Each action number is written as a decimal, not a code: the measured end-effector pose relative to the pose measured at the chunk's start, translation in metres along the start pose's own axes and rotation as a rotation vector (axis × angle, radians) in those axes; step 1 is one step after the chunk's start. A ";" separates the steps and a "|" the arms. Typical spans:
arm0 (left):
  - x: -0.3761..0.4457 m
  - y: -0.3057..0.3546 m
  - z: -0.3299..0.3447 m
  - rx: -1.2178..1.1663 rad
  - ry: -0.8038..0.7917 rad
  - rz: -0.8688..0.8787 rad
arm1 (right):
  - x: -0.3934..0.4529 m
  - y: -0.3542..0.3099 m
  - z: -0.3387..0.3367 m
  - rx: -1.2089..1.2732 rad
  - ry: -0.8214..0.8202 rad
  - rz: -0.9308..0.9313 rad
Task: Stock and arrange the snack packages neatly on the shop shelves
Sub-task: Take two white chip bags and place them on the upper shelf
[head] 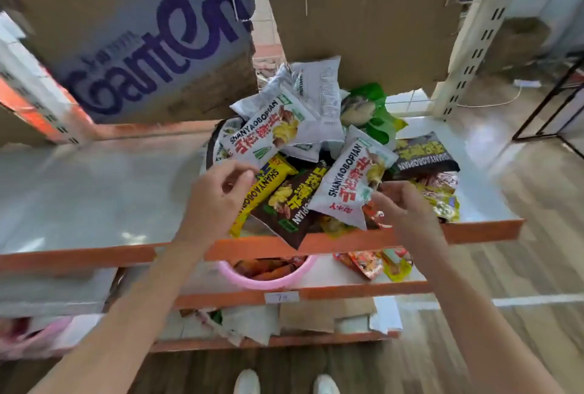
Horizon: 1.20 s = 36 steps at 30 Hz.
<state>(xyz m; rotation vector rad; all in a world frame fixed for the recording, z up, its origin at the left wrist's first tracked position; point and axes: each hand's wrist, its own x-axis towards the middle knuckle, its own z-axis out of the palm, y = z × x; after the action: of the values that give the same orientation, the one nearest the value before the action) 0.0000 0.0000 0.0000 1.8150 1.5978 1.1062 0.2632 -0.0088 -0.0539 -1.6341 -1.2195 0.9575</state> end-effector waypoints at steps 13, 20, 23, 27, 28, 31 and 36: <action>0.106 -0.008 0.026 0.547 -0.175 -0.159 | 0.039 -0.012 0.034 0.137 -0.068 0.343; 0.084 0.008 0.022 0.564 0.032 0.014 | 0.020 -0.033 0.020 0.535 -0.188 0.316; 0.046 0.016 0.011 0.237 0.041 -0.028 | 0.000 -0.049 0.016 0.618 -0.318 0.243; -0.020 0.015 -0.010 -0.165 -0.029 -0.171 | -0.029 -0.057 0.029 0.674 -0.543 0.206; -0.035 0.011 -0.015 -0.220 -0.030 -0.207 | -0.036 -0.057 0.035 0.666 -0.592 0.192; -0.077 -0.008 -0.033 -0.360 0.033 -0.368 | -0.052 -0.055 0.060 0.616 -0.747 0.194; -0.147 -0.038 -0.059 -0.684 0.196 -0.574 | -0.085 -0.052 0.113 0.460 -1.001 0.263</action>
<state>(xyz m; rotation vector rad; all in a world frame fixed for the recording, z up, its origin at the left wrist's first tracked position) -0.0688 -0.1438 -0.0352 0.7674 1.4488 1.3404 0.1232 -0.0618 -0.0360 -0.9317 -1.2446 2.1901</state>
